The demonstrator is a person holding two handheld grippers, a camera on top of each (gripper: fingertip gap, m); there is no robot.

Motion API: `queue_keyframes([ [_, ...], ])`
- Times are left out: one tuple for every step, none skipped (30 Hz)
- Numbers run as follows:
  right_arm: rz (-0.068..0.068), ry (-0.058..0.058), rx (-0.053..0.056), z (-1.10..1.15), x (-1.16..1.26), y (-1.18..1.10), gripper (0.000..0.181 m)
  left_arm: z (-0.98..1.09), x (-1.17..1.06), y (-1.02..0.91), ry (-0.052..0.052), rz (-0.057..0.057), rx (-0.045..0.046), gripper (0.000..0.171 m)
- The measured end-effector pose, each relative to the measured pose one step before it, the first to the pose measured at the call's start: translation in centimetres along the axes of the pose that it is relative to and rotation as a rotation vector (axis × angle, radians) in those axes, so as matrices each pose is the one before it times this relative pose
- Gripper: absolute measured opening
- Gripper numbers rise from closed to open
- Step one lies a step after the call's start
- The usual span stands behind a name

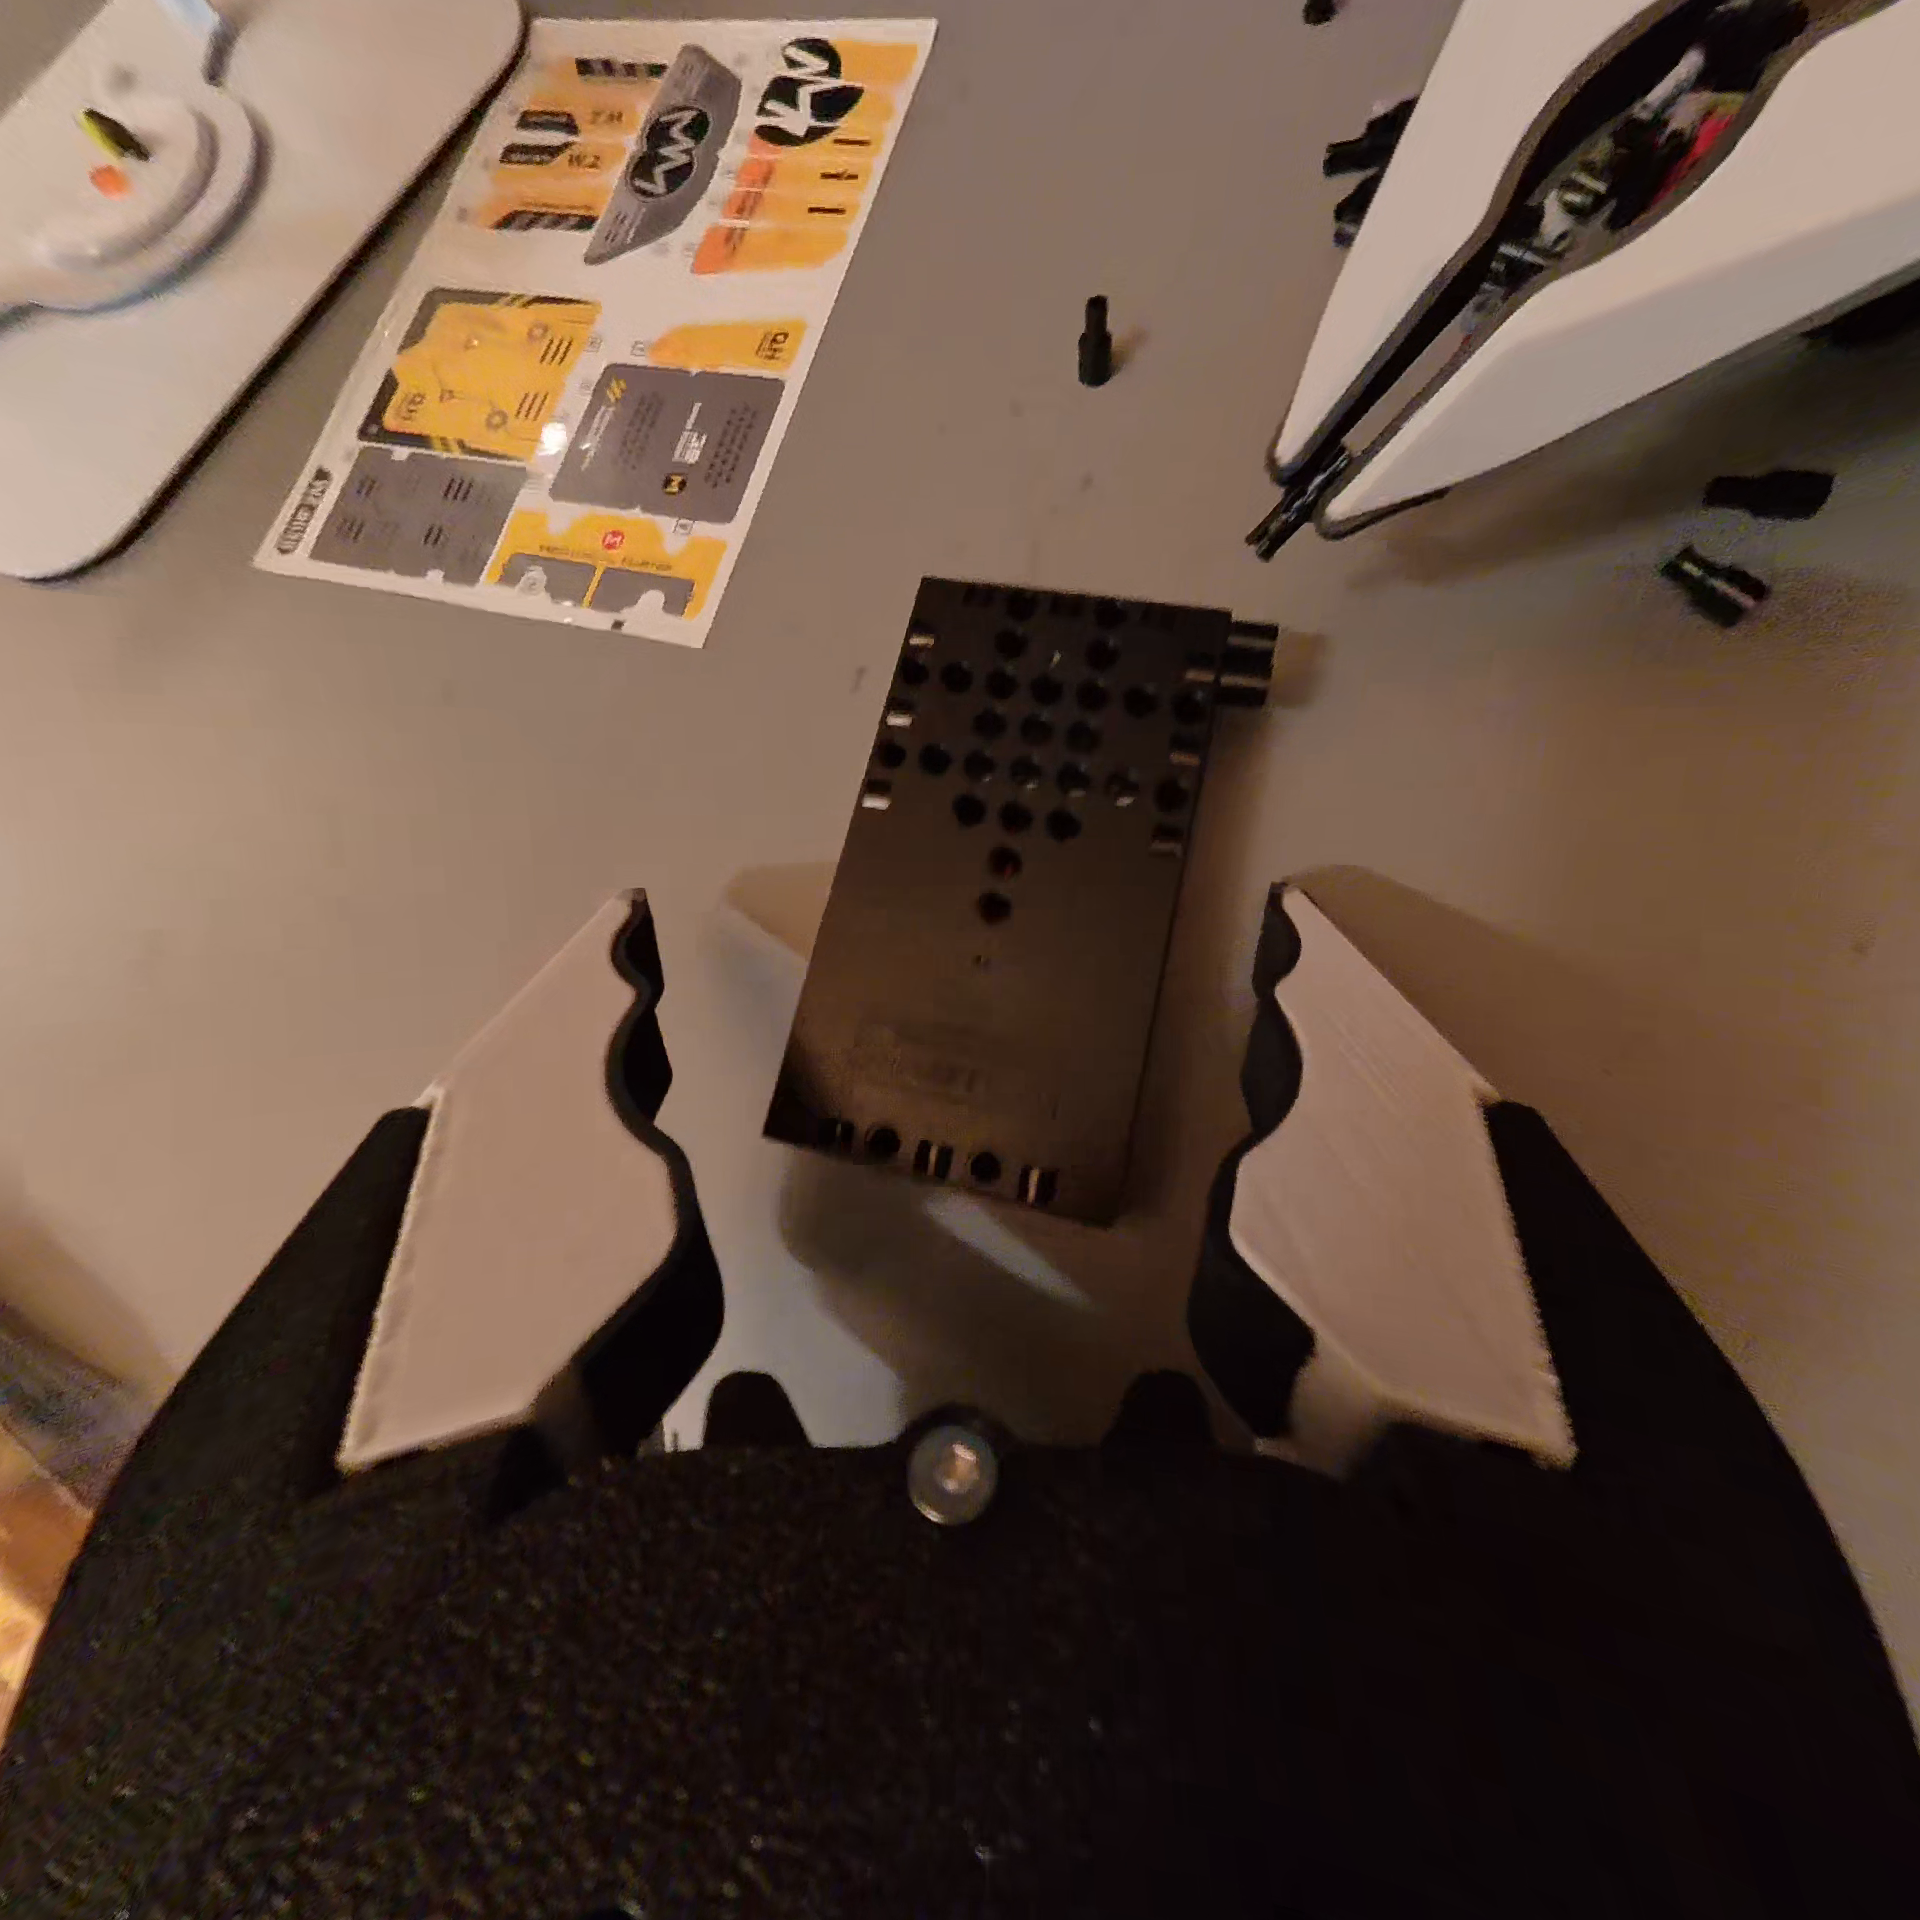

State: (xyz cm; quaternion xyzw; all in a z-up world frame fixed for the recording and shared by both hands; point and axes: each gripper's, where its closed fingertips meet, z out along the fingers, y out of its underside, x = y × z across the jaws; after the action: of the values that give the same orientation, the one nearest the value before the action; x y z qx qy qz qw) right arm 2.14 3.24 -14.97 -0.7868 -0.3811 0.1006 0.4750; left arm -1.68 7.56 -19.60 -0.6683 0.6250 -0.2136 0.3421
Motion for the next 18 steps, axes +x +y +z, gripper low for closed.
queue_keyframes([
  [-0.0008, 0.0043, -0.0003, -0.046, 0.093, 0.002, 0.005, 0.172, 0.438, -0.062, 0.0303, -0.0079, -0.00587, 0.107],
  [0.0018, 0.0025, 0.0025, -0.046, 0.072, -0.030, 0.005, 0.072, 0.382, 0.033, 0.0347, -0.0073, -0.00431, 0.098],
  [0.0036, 0.0021, 0.0042, -0.071, 0.083, -0.072, 0.005, 0.036, 0.441, 0.069, 0.0415, -0.0074, -0.00555, 0.087],
  [0.0029, 0.0030, 0.0047, -0.076, 0.080, -0.079, 0.005, -0.022, 0.176, 0.023, 0.0243, -0.0154, -0.00060, 0.069],
  [0.0001, 0.0044, 0.0053, -0.082, 0.081, -0.104, 0.005, -0.010, 0.086, -0.026, 0.0157, -0.0211, 0.00157, 0.067],
  [-0.0031, 0.0071, 0.0061, -0.093, 0.095, -0.129, 0.005, -0.038, -0.070, -0.093, 0.0016, -0.0260, 0.00598, 0.067],
  [-0.0068, 0.0117, 0.0071, -0.097, 0.141, -0.174, 0.005, -0.026, -0.028, -0.227, 0.0069, -0.0531, 0.01164, 0.067],
  [-0.0119, 0.0194, 0.0067, -0.117, 0.225, -0.179, 0.005, -0.052, -0.018, -0.329, 0.0152, -0.0710, 0.01935, 0.066],
  [-0.0191, 0.0271, 0.0019, -0.118, 0.306, -0.103, 0.005, -0.080, -0.051, -0.296, 0.0214, -0.0706, 0.02086, 0.066],
  [-0.0259, 0.0307, -0.0036, -0.090, 0.347, -0.012, 0.005, -0.128, -0.034, -0.291, 0.0315, -0.0725, 0.02300, 0.066],
  [-0.0267, 0.0261, -0.0057, -0.057, 0.255, 0.052, 0.005, -0.162, -0.010, -0.265, 0.0404, -0.0697, 0.02245, 0.066],
  [-0.0206, 0.0160, -0.0067, 0.000, 0.103, 0.073, 0.005, -0.183, -0.014, -0.258, 0.0435, -0.0679, 0.02186, 0.066],
  [-0.0135, 0.0068, -0.0074, 0.053, -0.032, 0.089, 0.005, -0.178, -0.021, -0.223, 0.0398, -0.0602, 0.02031, 0.066],
  [-0.0101, 0.0031, -0.0049, 0.093, -0.087, 0.059, 0.005, -0.141, -0.003, -0.133, 0.0307, -0.0428, 0.01321, 0.066],
  [-0.0092, 0.0026, -0.0009, 0.101, -0.106, 0.010, 0.005, -0.093, 0.003, -0.071, 0.0181, -0.0245, 0.00643, 0.066],
  [-0.0078, 0.0034, 0.0027, 0.108, -0.084, -0.046, 0.005, -0.023, -0.001, -0.031, 0.0056, -0.0090, 0.00215, 0.066],
  [-0.0053, 0.0030, 0.0056, 0.086, -0.086, -0.090, 0.005, 0.020, -0.008, 0.014, -0.0033, 0.0007, -0.00080, 0.066],
  [-0.0030, 0.0030, 0.0068, 0.093, -0.067, -0.115, 0.005, 0.031, 0.004, 0.018, -0.0058, 0.0008, -0.00106, 0.066],
])
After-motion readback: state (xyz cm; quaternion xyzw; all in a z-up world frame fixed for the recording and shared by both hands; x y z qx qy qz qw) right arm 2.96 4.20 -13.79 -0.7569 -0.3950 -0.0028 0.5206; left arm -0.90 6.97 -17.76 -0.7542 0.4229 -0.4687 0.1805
